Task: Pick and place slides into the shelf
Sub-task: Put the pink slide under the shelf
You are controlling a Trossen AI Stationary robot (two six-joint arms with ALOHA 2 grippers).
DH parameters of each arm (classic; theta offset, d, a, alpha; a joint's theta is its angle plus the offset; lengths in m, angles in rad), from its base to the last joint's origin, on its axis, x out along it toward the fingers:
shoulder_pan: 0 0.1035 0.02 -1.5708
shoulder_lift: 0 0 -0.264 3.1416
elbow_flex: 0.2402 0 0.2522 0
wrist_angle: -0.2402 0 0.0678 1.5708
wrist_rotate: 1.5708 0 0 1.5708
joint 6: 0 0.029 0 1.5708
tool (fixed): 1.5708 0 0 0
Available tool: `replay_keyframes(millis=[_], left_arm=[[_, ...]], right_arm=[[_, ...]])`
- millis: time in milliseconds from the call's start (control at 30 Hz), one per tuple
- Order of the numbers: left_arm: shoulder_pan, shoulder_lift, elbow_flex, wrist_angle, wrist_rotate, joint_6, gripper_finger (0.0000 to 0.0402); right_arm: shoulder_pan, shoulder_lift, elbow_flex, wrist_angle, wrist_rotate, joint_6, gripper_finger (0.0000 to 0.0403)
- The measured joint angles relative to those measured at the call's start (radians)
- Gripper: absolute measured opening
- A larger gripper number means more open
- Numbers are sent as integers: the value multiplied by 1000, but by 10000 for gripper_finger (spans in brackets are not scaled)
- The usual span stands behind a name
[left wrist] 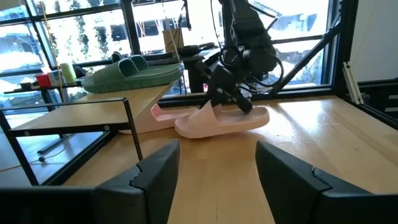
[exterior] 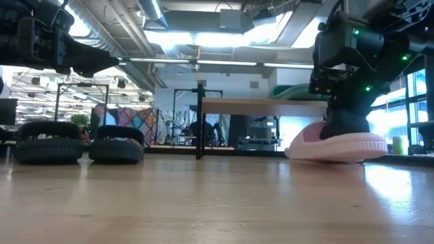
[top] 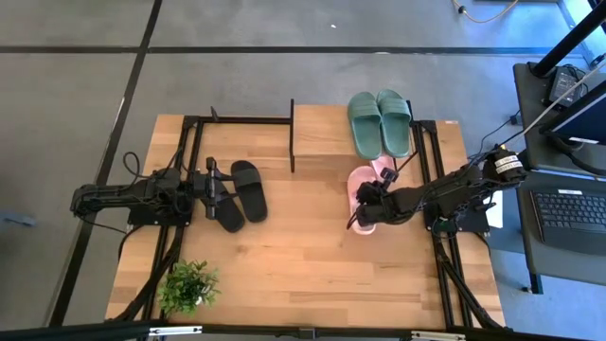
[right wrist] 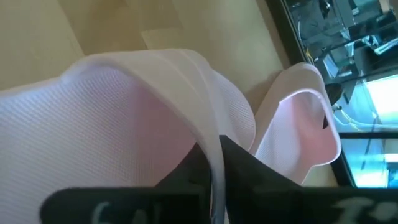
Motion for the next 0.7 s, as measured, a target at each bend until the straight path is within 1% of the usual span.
replay_keyframes(millis=[200, 500, 600, 700], left_arm=[[0, 0, 0, 0, 0, 0, 204], [0, 0, 0, 0, 0, 0, 204], [0, 0, 0, 0, 0, 0, 204], [0, 0, 0, 0, 0, 0, 204]], right_arm=[[0, 0, 0, 0, -13, -65, 59], [1, 0, 0, 3, -44, -72, 80], [1, 0, 0, 5, -50, -72, 107], [1, 0, 0, 5, -50, -69, 145]])
